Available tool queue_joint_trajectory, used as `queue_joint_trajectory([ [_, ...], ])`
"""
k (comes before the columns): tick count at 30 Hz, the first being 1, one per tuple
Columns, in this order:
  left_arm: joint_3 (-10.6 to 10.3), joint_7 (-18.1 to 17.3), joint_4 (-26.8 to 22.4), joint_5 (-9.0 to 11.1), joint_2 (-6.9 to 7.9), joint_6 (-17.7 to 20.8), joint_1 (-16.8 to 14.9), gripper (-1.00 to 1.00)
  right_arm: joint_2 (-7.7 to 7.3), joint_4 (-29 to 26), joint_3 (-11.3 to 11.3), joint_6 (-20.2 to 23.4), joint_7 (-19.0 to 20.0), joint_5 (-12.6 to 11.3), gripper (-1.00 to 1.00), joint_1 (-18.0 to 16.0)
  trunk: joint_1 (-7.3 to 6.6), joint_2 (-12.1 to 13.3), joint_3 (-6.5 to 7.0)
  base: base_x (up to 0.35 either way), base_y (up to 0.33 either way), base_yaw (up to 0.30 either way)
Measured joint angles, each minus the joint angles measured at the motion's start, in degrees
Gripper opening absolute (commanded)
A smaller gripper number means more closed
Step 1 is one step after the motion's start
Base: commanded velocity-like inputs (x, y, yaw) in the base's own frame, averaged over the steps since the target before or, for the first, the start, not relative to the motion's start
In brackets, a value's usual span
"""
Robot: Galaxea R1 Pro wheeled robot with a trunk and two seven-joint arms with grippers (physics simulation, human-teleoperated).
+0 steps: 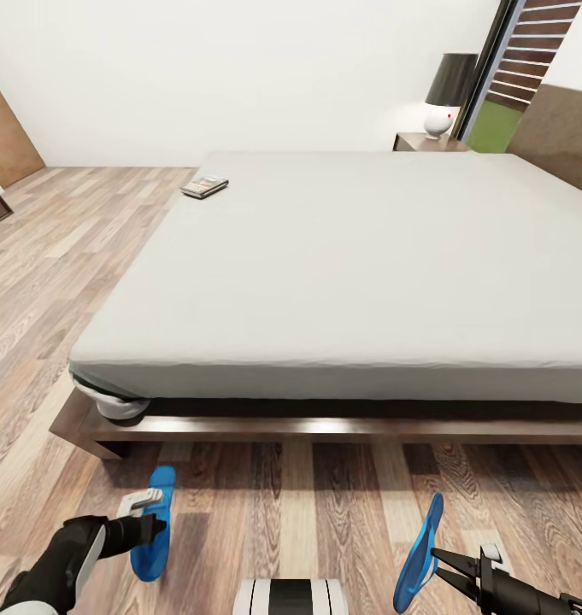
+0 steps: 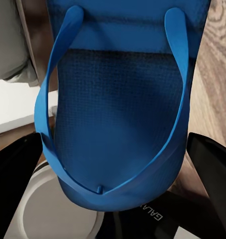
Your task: In the bedroom, move the book from the bed onto either nightstand, and place the two sandals side by side next to the bed.
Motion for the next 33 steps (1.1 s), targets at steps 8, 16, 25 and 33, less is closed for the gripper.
queue_joint_trajectory([
  [8,-0.17,0.39,-0.74,-2.26,1.25,1.27,-1.73,-1.00,0.07,0.00,0.00,-0.07,-0.09,0.10,-1.00,0.00,0.00,0.00,0.00,0.000,0.000,0.000],
  [16,-0.19,0.33,-0.50,-7.66,1.25,1.30,-1.82,-1.00,0.08,0.00,0.00,-0.08,-0.01,0.08,-1.00,0.00,0.00,0.00,0.00,0.000,0.000,0.000],
  [25,-0.33,0.09,-0.37,-13.73,1.10,1.22,-1.83,-1.00,0.07,-0.05,0.02,-0.06,0.01,0.08,-1.00,0.00,0.00,0.00,0.00,0.000,0.000,0.000],
  [33,-0.36,0.07,-0.44,-14.09,0.93,1.42,-1.83,-1.00,0.06,-0.08,0.02,-0.10,0.04,-0.02,-1.00,0.00,0.13,-0.06,-1.10,0.000,0.000,0.000],
])
